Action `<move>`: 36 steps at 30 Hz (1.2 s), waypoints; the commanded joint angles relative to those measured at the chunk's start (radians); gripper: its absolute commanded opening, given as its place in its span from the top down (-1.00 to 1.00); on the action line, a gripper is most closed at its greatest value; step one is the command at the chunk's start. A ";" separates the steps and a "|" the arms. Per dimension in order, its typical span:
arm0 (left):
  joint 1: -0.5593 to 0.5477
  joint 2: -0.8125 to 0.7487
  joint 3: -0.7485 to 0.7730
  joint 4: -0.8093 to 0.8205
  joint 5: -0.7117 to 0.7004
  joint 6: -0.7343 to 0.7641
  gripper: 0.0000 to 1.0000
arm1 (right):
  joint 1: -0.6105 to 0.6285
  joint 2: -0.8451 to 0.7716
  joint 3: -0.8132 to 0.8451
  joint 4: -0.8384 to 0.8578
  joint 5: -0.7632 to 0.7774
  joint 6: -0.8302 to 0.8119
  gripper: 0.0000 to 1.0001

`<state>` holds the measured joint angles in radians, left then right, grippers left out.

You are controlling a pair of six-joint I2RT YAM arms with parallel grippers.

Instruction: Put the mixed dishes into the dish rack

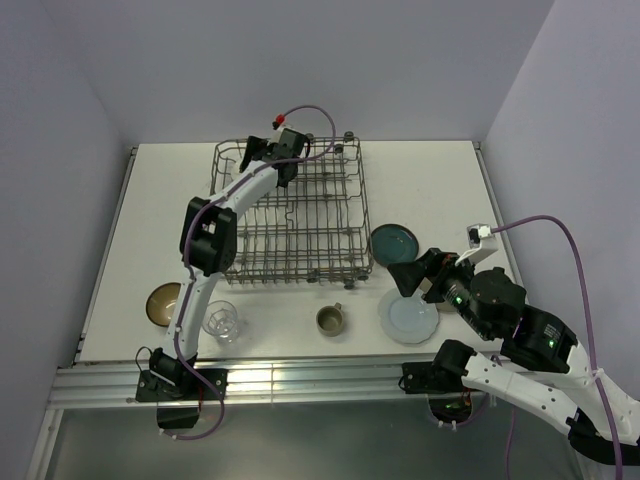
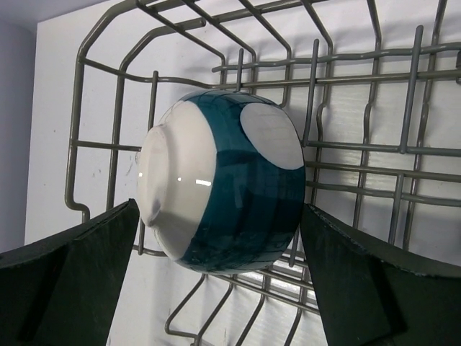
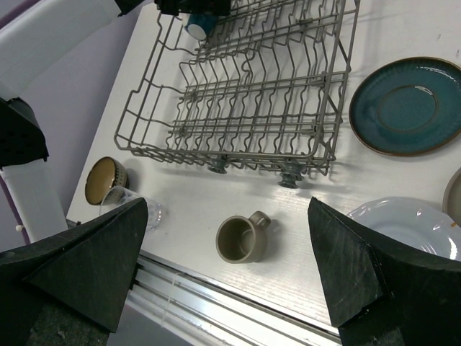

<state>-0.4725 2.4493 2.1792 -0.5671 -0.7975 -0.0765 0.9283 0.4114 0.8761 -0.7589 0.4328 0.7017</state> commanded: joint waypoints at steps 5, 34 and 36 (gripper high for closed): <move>0.009 -0.245 -0.016 -0.046 0.067 -0.068 -0.98 | -0.006 0.006 0.029 -0.011 0.017 0.007 -0.99; 0.408 -1.277 -0.900 -0.446 0.503 -0.888 -0.98 | -0.006 -0.037 -0.014 0.013 -0.031 0.021 -0.99; 0.408 -1.271 -0.901 -0.526 0.492 -0.983 -0.98 | -0.006 -0.043 -0.015 0.015 -0.032 0.021 -0.99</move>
<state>-0.0685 1.1683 1.2942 -0.9592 -0.3511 -0.8711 0.9283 0.3847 0.8673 -0.7708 0.3904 0.7166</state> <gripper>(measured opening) 0.991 0.994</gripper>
